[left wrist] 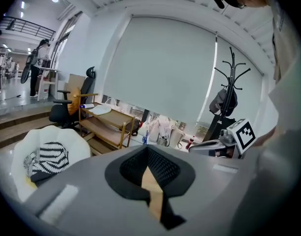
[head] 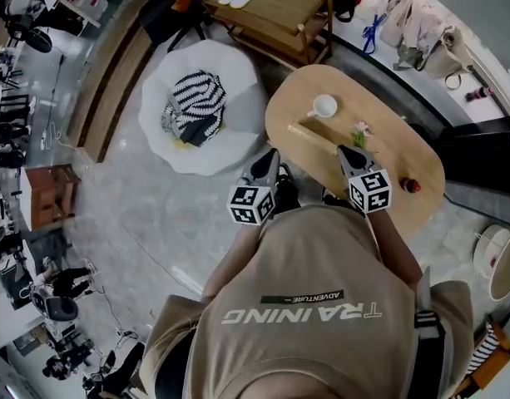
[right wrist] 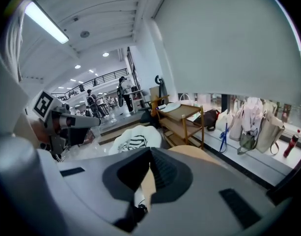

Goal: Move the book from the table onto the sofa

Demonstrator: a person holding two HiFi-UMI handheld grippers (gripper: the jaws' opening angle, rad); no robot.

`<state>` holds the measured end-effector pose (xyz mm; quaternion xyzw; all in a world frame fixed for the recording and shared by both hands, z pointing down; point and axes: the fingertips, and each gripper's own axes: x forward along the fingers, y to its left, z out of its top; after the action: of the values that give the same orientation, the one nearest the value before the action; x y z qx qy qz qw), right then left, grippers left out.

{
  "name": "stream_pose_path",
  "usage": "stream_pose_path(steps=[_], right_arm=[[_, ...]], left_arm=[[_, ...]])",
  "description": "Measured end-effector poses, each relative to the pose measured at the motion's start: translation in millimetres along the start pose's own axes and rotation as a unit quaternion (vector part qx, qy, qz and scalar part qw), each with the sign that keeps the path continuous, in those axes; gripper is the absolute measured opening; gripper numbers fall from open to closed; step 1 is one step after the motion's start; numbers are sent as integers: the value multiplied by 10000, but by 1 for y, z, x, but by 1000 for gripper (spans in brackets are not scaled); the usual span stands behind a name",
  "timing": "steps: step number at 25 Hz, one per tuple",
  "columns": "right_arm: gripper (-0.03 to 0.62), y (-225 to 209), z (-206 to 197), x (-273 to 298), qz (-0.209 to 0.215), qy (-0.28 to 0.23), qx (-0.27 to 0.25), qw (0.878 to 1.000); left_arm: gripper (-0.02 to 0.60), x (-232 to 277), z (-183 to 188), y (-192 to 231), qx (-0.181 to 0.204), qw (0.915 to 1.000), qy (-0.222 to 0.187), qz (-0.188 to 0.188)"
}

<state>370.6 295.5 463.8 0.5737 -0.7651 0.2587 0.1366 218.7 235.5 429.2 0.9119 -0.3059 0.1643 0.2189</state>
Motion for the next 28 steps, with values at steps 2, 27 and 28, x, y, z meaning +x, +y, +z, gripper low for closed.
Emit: stream_pose_path(steps=[2, 27, 28], right_arm=[[5, 3, 7, 9, -101, 125, -249, 9996], [5, 21, 27, 41, -959, -8, -127, 9953], [5, 24, 23, 42, -907, 42, -180, 9957]], left_arm=[[-9, 8, 15, 11, 122, 9995, 35, -294], [-8, 44, 49, 50, 1047, 9830, 71, -1507], [-8, 44, 45, 51, 962, 9844, 90, -1468]])
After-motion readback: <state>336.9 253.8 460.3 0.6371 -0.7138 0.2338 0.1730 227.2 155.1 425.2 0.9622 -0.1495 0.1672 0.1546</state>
